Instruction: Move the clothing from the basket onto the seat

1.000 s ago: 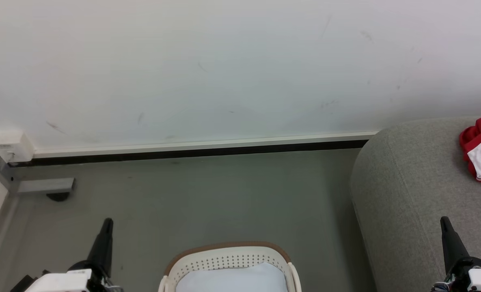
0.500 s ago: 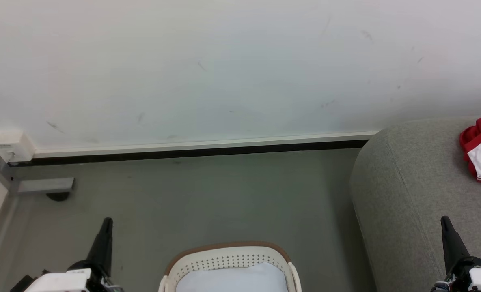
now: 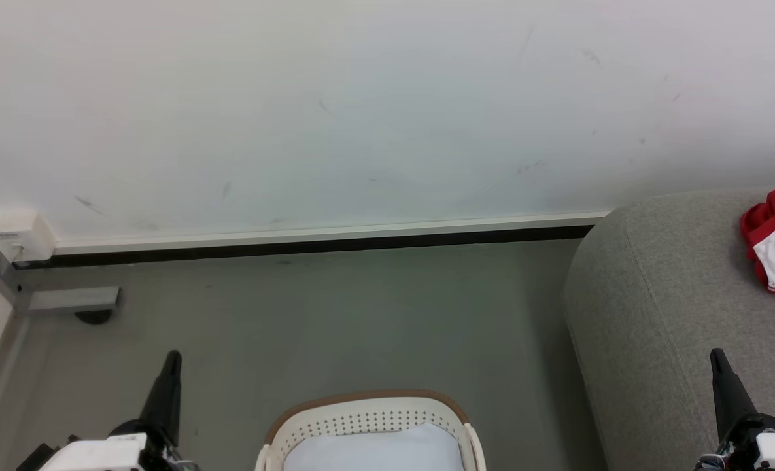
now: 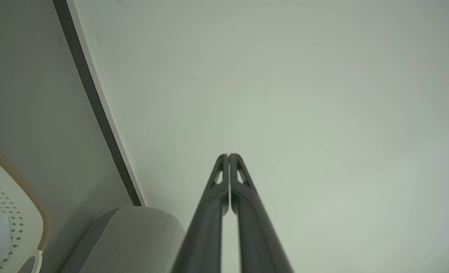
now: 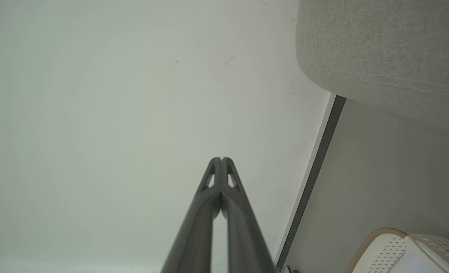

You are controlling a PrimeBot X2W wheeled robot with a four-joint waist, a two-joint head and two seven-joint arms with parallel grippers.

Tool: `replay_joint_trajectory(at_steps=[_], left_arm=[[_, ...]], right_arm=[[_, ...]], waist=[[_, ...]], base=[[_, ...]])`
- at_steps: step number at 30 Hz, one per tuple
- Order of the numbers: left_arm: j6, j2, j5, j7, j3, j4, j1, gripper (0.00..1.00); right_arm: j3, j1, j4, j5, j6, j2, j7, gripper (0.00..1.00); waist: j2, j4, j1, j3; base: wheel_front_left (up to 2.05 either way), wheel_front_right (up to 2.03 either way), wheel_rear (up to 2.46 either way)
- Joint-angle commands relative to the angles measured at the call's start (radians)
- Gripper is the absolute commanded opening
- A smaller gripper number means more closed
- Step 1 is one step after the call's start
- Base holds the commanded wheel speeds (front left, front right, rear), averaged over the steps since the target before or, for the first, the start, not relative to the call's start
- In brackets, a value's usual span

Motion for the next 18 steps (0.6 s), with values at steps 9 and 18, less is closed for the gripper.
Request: replay_joint_trajectory(at_steps=[9, 18], left_arm=[[-0.001, 0.002, -0.014, 0.004, 0.002, -0.003, -0.009, 0.00], [-0.001, 0.002, -0.014, 0.004, 0.002, -0.003, -0.009, 0.00]], right_arm=[[-0.004, -0.012, -0.006, 0.002, -0.002, -0.008, 0.003, 0.00], [-0.003, -0.012, -0.005, 0.002, -0.002, -0.008, 0.003, 0.00]], waist=[[-0.0001, 0.000, 0.0000, 0.000], [-0.0001, 0.000, 0.0000, 0.000]], base=[[0.00, 0.00, 0.00], [0.00, 0.00, 0.00]])
